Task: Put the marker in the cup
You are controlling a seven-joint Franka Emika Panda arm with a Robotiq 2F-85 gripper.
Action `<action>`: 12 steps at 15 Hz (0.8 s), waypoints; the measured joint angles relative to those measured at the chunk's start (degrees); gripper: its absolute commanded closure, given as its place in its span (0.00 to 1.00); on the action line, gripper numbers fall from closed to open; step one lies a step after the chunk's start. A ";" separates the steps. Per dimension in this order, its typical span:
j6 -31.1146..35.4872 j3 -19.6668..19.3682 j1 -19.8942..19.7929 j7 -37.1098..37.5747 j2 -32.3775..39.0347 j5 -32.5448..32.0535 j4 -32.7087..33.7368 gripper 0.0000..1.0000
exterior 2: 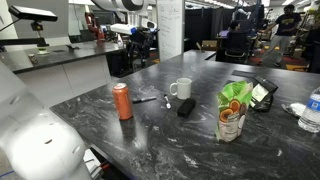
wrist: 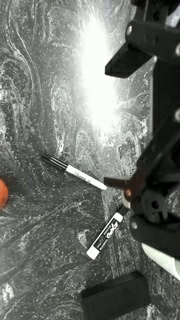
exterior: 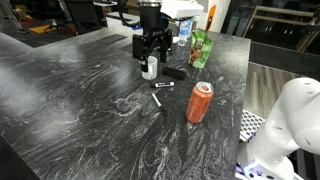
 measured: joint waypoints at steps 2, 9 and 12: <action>0.00 0.00 0.00 0.00 0.00 0.00 0.00 0.00; 0.04 0.00 0.01 -0.28 0.00 -0.25 0.00 0.00; 0.05 -0.07 0.02 -2.89 0.00 -1.57 -0.08 0.00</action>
